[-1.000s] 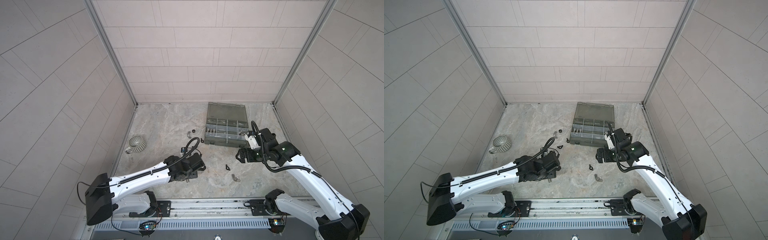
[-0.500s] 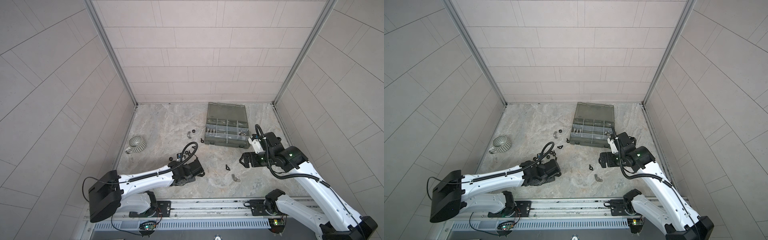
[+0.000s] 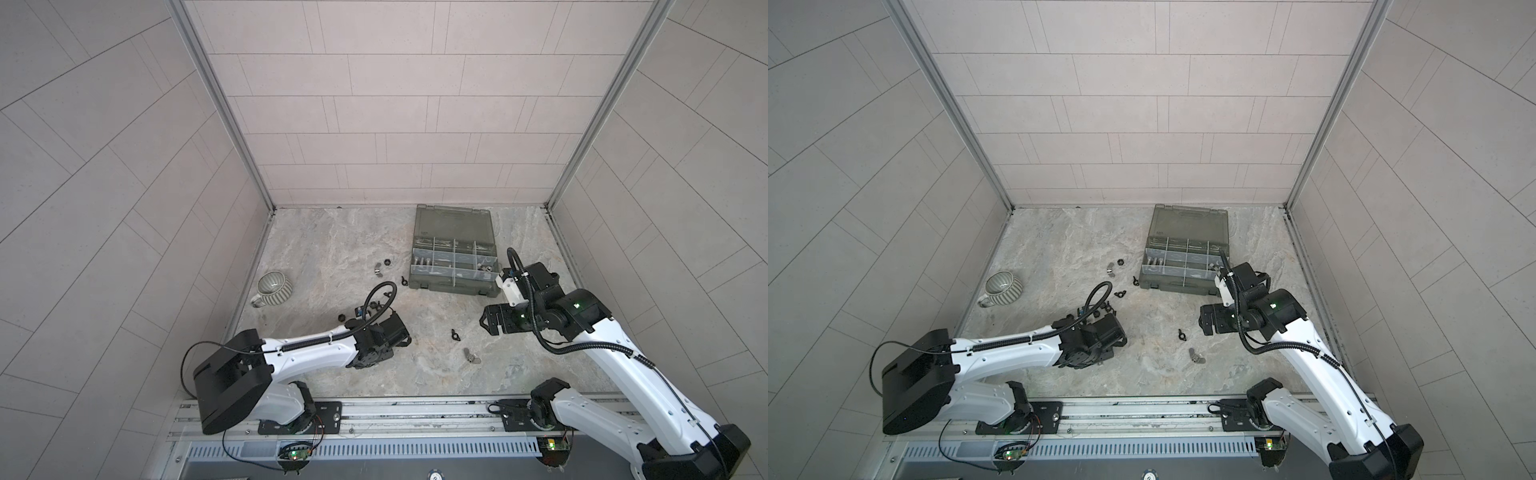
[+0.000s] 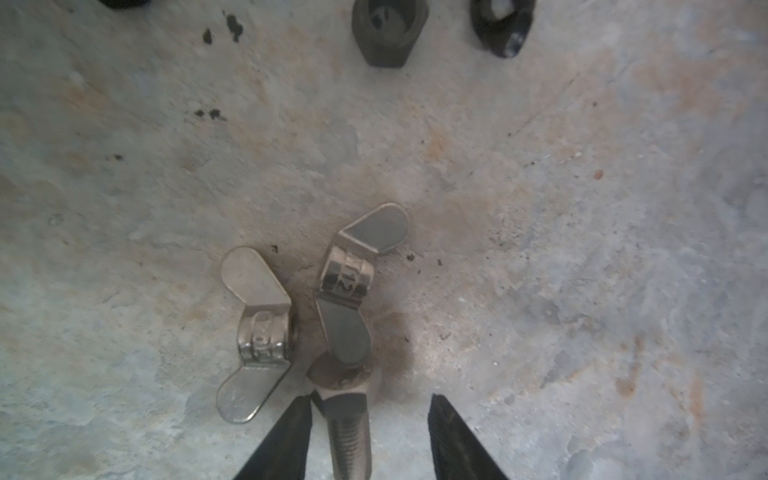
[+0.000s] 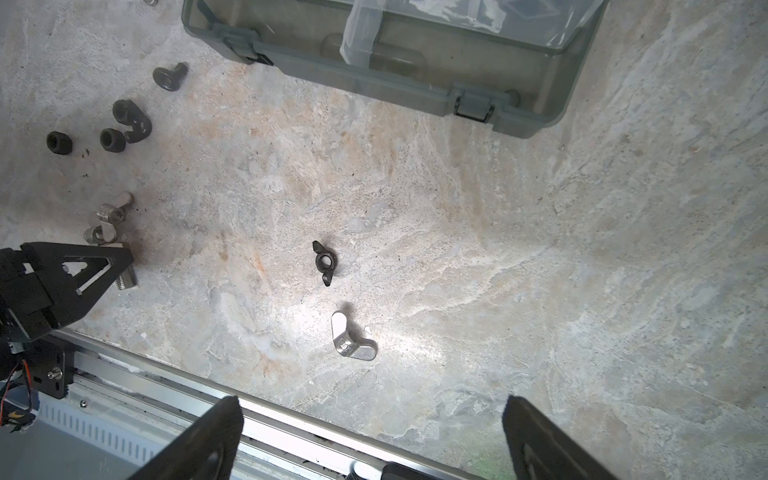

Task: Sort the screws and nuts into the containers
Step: 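Lower the left gripper around a silver hex bolt near the wing nuts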

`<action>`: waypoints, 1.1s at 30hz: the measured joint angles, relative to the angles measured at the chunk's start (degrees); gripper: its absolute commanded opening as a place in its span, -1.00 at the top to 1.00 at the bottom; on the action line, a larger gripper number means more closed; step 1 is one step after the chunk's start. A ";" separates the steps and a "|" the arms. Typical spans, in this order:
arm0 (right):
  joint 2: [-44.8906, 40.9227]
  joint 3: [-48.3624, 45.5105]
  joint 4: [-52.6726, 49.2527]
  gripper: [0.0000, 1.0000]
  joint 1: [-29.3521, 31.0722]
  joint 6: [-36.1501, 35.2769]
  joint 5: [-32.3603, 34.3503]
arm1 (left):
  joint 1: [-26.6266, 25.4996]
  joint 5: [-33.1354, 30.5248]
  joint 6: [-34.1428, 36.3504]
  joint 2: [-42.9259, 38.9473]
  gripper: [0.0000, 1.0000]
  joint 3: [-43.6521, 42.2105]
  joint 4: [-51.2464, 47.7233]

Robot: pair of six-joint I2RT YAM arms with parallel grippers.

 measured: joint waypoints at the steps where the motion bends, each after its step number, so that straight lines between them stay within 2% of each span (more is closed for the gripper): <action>1: 0.09 0.00 0.00 -0.99 0.00 -0.09 0.04 | 0.35 0.37 -0.02 0.39 0.03 -0.13 0.26; 4: 0.39 0.00 0.02 -0.98 -0.04 -0.37 0.24 | 1.46 1.73 0.11 1.68 0.08 -0.15 0.79; 15: 1.84 0.00 0.15 -0.99 -1.09 -1.29 0.42 | 3.80 4.44 2.14 4.26 0.63 1.86 0.83; 23: 1.90 -0.02 1.05 -0.99 -2.34 -1.31 0.37 | 4.00 5.99 6.45 7.15 0.70 7.72 -4.35; 33: 1.86 -0.04 1.75 -0.98 -4.02 -1.25 -0.04 | 4.31 5.70 14.14 13.68 0.70 23.10 -10.58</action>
